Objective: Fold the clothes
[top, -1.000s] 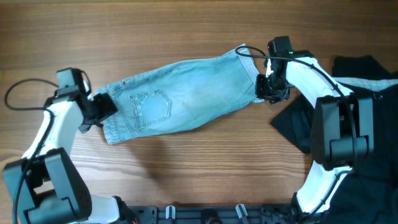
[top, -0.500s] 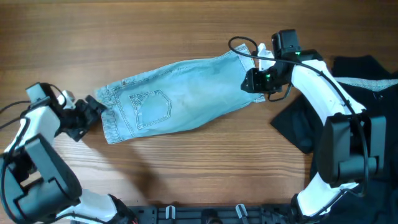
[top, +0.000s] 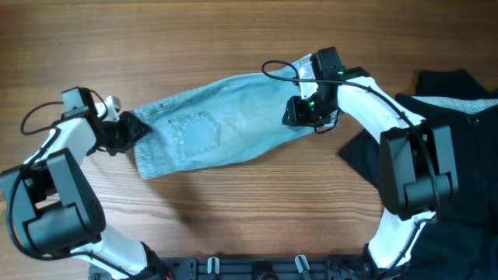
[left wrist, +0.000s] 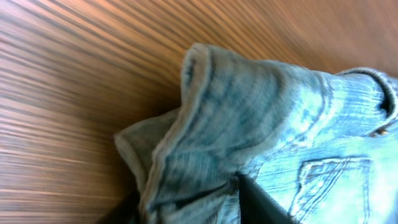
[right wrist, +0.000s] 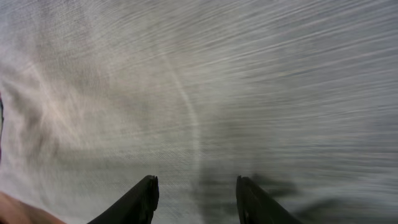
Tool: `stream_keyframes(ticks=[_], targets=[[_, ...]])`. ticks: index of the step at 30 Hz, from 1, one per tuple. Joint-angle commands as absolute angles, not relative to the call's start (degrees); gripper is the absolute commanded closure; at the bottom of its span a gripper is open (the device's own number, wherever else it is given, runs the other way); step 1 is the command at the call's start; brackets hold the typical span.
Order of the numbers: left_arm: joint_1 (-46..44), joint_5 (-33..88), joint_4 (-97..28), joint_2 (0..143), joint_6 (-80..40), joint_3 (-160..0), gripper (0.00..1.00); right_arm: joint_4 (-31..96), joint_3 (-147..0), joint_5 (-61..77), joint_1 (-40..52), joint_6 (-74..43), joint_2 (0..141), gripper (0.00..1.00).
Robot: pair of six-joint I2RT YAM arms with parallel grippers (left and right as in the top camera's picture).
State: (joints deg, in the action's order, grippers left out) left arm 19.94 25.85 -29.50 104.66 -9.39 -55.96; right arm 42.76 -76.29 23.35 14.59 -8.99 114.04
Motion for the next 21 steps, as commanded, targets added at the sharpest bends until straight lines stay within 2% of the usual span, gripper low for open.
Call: stream_keyframes(ticks=[1, 2, 6, 8, 12, 16, 21], targets=[[18.00, 24.60, -32.25, 109.03, -9.39, -52.51, 0.92, 42.78, -75.99, 20.53, 14.63, -11.81, 114.91, 0.55], [18.26, 24.62, -32.58, 109.01, -9.39, -52.60, 0.96, 42.83, -75.99, 20.53, 14.63, -12.03, 114.91, 0.56], [21.63, 24.60, -39.72, 107.98, -9.34, -57.23, 0.96, 43.86, -76.07, 19.31, 14.48, -12.51, 114.48, 0.59], [24.21, 23.77, -48.47, 105.95, -9.15, -63.68, 0.96, 45.17, -76.07, 16.53, 13.89, -17.78, 112.51, 0.63], [26.15, 15.51, -66.00, 102.06, -8.21, -79.50, 0.96, 45.93, -76.18, 14.22, 11.16, -19.49, 106.08, 0.62], [24.40, 12.38, -76.53, 99.92, -7.92, -92.55, 0.96, 47.00, -76.18, 12.84, 8.27, -18.76, 101.60, 0.61], [16.08, 15.75, -77.06, 98.13, -10.37, -96.42, 0.96, 47.35, -76.16, 12.82, 6.72, -17.74, 100.88, 0.61]])
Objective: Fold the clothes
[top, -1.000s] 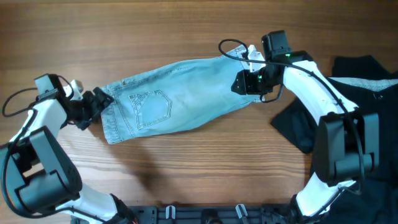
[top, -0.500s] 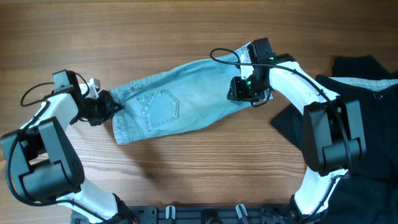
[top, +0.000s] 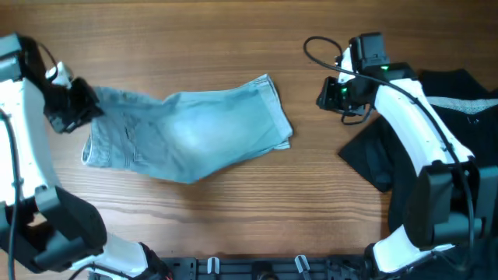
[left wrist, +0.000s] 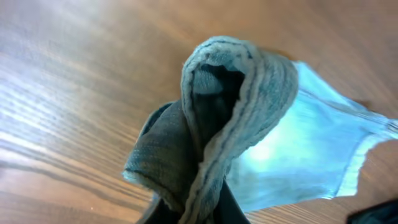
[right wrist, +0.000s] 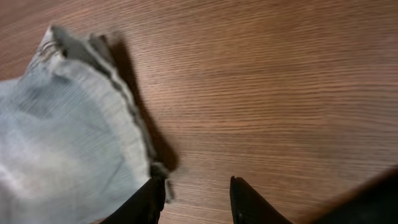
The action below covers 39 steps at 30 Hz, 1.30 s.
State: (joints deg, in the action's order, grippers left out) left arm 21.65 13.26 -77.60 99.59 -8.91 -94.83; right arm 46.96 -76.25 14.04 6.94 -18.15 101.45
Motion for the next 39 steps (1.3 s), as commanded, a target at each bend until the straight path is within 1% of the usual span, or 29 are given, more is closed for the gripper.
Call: stream_keyframes(ticks=[1, 3, 7, 12, 15, 17, 19, 20, 22, 24, 25, 26, 27, 28, 30, 32, 39], targets=[[13.69, 17.32, -76.23, 98.13, -12.08, -96.40, 0.96, 47.35, -76.16, 12.82, 6.72, -17.69, 100.88, 0.61], [8.12, 17.69, -74.61, 98.37, -15.18, -96.40, 0.96, 47.35, -76.16, 12.53, 6.72, -17.58, 100.88, 0.61], [-1.98, 12.60, -70.91, 99.20, -26.46, -96.38, 0.96, 47.51, -76.16, 11.55, 6.72, -17.52, 100.88, 0.61], [-13.08, 9.56, -63.86, 103.57, -37.91, -96.33, 0.96, 47.37, -76.16, 11.55, 6.72, -17.52, 100.88, 0.60], [-18.65, 6.72, -59.07, 108.44, -42.57, -96.33, 0.96, 47.44, -76.16, 11.55, 6.72, -16.69, 100.88, 0.60], [-21.26, 6.31, -57.10, 111.90, -43.13, -96.33, 0.96, 47.44, -76.16, 11.57, 6.72, -16.51, 100.95, 0.57], [-22.76, 6.35, -56.34, 114.78, -43.18, -96.33, 0.96, 47.68, -76.14, 11.57, 6.74, -16.49, 101.34, 0.57], [-23.29, 6.55, -56.31, 116.09, -43.16, -96.33, 0.96, 47.66, -76.05, 12.16, 6.79, -16.43, 101.71, 0.62], [-23.40, 6.52, -56.34, 116.73, -43.09, -96.33, 0.96, 47.22, -75.33, 19.99, 7.14, -12.05, 102.76, 0.71], [-22.83, 6.52, -56.27, 116.03, -43.07, -96.44, 0.96, 47.31, -74.30, 23.94, 7.92, -10.90, 104.01, 0.74], [-22.50, 6.52, -56.31, 115.52, -43.07, -96.44, 0.96, 47.13, -73.82, 23.99, 8.29, -10.98, 104.60, 0.74], [-22.04, 6.57, -56.34, 114.67, -42.87, -96.44, 0.96, 46.50, -72.53, 24.05, 8.97, -11.16, 105.60, 0.76], [-21.80, 6.57, -56.36, 114.08, -42.85, -96.44, 0.96, 45.93, -71.77, 24.27, 9.32, -11.14, 106.13, 0.79], [-21.56, 6.57, -56.34, 113.32, -42.81, -96.44, 0.96, 45.28, -71.05, 24.82, 9.76, -10.66, 106.69, 0.84], [-21.58, 6.59, -56.27, 111.77, -42.68, -96.47, 0.96, 42.48, -68.88, 30.02, 11.29, -6.26, 107.92, 0.92], [-21.58, 6.83, -56.31, 110.63, -42.65, -96.47, 0.96, 41.25, -67.75, 30.28, 12.12, -6.22, 108.38, 0.96], [-21.63, 10.74, -55.22, 106.45, -42.68, -96.47, 0.96, 39.64, -66.65, 28.95, 12.82, -7.49, 115.72, 0.96]])
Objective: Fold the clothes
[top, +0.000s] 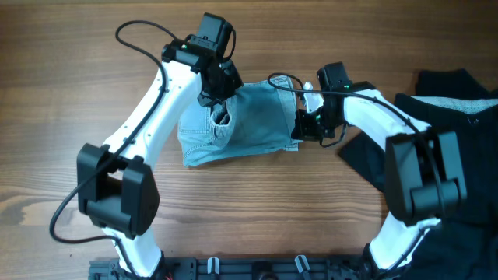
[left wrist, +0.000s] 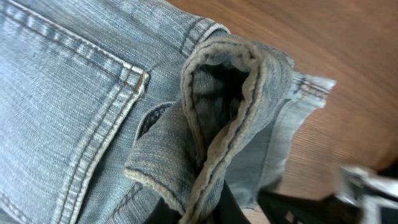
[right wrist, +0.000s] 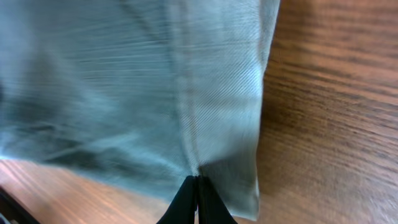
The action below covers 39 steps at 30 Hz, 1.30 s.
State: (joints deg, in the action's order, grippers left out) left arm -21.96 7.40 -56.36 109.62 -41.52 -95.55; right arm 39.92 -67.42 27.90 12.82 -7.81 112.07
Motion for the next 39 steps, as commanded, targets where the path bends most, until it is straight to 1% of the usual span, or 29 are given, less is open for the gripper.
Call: stream_keyframes(ticks=[1, 12, 17, 19, 20, 21, 22, 25, 27, 30, 32, 33, 34, 36, 39], targets=[[-21.71, 11.09, -54.98, 106.43, -42.72, -96.47, 0.96, 39.44, -66.65, 28.97, 12.82, -7.51, 117.21, 0.96], [-26.22, 10.50, -49.41, 107.00, -47.44, -96.44, 0.96, 40.27, -66.65, 26.76, 12.80, -7.57, 118.74, 0.96], [-28.80, 6.90, -47.37, 112.22, -48.93, -96.44, 0.95, 40.40, -66.65, 26.76, 12.80, -7.64, 118.74, 0.95], [-29.63, 6.92, -45.52, 114.13, -49.87, -96.44, 0.90, 40.64, -66.65, 26.28, 12.80, -7.68, 118.74, 0.93], [-30.35, 7.01, -44.38, 115.46, -51.07, -96.44, 0.86, 40.97, -66.65, 25.56, 12.80, -7.86, 118.74, 0.91], [-31.07, 6.96, -44.03, 116.51, -51.88, -96.44, 0.73, 41.41, -66.65, 25.04, 12.80, -7.88, 118.74, 0.87], [-31.31, 6.94, -43.83, 116.92, -51.83, -96.44, 0.55, 41.65, -66.67, 25.06, 12.80, -7.90, 118.74, 0.83], [-30.81, 7.22, -43.94, 116.42, -49.23, -96.47, 0.52, 41.85, -66.74, 25.08, 12.80, -8.19, 118.65, 0.74], [-30.11, 7.14, -44.64, 114.21, -44.03, -96.57, 0.50, 42.46, -67.02, 25.06, 12.78, -8.88, 118.61, 0.72], [-28.67, 5.28, -47.64, 109.73, -38.54, -97.54, 0.44, 45.47, -68.45, 25.04, 12.67, -8.95, 118.32, 0.71], [-26.94, 0.78, -51.44, 105.58, -34.96, -97.65, 0.40, 45.98, -69.14, 26.24, 12.69, -7.05, 116.68, 0.65], [-26.15, -0.91, -53.06, 104.40, -34.39, -97.65, 0.39, 45.89, -69.19, 27.79, 12.69, -5.26, 115.81, 0.60], [-25.30, -2.09, -54.54, 103.50, -33.45, -97.65, 0.38, 45.93, -69.19, 29.67, 12.69, -4.25, 114.80, 0.57], [-23.00, -2.68, -58.06, 102.43, -30.70, -97.62, 0.37, 45.71, -69.19, 35.05, 12.67, -2.09, 113.10, 0.55], [-20.73, -2.72, -62.33, 102.74, -30.11, -97.62, 0.37, 43.62, -69.17, 37.04, 12.67, -5.37, 112.27, 0.52]])
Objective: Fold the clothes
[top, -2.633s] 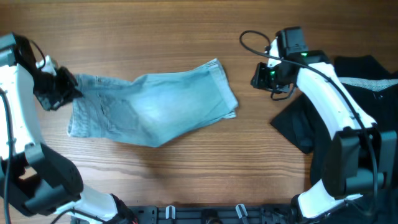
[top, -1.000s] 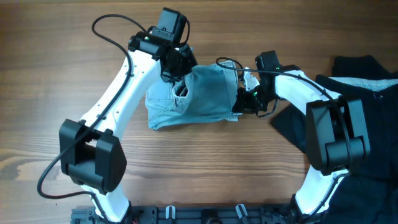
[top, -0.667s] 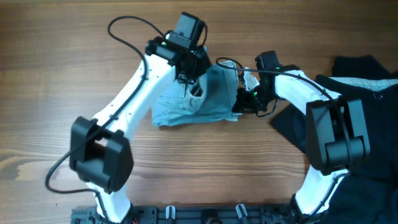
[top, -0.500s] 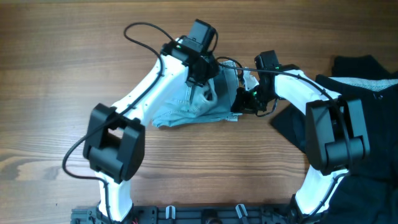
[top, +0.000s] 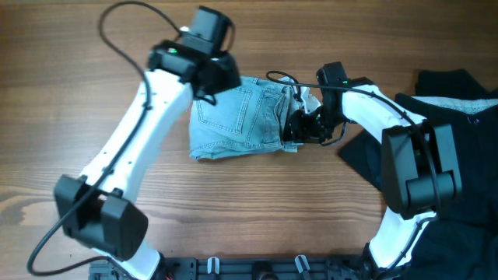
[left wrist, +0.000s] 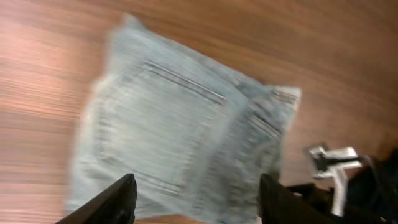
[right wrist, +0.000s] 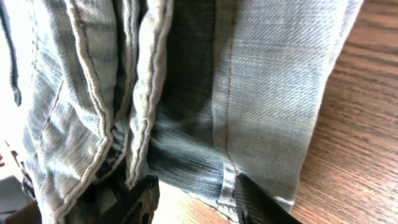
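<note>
Light blue denim shorts [top: 237, 120] lie folded into a compact rectangle at mid-table, back pocket up. My left gripper [top: 212, 82] hovers over their far left corner, open and holding nothing; its wrist view looks down on the shorts [left wrist: 186, 124] from above, fingers spread wide [left wrist: 196, 202]. My right gripper [top: 298, 128] sits at the shorts' right edge, open, its fingers on either side of the stacked hem and waistband layers [right wrist: 249, 81].
A heap of black clothes [top: 451, 117] lies at the right edge, partly under the right arm. The wooden table [top: 233, 218] shows all around the shorts. A cable [top: 124, 23] loops from the left arm.
Both grippers have opened. The left one let go of the waistband and now stands higher, above the shorts. The right one released the hem and stays at the right edge. The shorts lie flatter.
The shorts first lay stretched across the table, left gripper shut on the waistband end, right one open over the other end. Then the left held the waistband at far left. Later it held it over the right half, right gripper pinching the hem. Now both are released.
</note>
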Tool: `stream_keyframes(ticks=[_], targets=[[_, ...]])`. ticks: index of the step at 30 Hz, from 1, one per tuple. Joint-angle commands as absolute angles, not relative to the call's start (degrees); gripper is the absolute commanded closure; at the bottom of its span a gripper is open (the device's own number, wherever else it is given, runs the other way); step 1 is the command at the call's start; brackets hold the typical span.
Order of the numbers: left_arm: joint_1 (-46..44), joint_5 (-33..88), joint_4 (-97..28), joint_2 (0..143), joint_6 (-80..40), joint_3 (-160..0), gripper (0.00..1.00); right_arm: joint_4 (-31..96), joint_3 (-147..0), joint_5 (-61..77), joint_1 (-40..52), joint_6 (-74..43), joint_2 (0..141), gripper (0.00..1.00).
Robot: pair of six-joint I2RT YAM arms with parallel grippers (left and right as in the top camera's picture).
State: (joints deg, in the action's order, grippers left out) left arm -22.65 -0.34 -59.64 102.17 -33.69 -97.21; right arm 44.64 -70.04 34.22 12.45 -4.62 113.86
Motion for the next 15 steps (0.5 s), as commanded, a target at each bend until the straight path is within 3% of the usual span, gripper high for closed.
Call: stream_keyframes(ticks=[1, 5, 9, 15], targets=[[-20.38, -2.70, -62.67, 102.76, -29.69, -97.62, 0.37, 42.87, -69.14, 36.88, 12.67, -6.44, 112.27, 0.52], [-20.01, -3.11, -62.70, 102.80, -28.60, -97.62, 0.37, 40.16, -69.21, 40.58, 12.47, -3.75, 112.27, 0.65], [-20.01, -3.11, -62.76, 102.80, -27.33, -97.62, 0.36, 38.68, -69.54, 44.56, 10.61, -0.01, 112.27, 0.59], [-20.01, -3.11, -62.61, 102.80, -27.35, -97.62, 0.35, 34.98, -70.15, 47.24, 5.85, -4.89, 112.27, 0.50]])
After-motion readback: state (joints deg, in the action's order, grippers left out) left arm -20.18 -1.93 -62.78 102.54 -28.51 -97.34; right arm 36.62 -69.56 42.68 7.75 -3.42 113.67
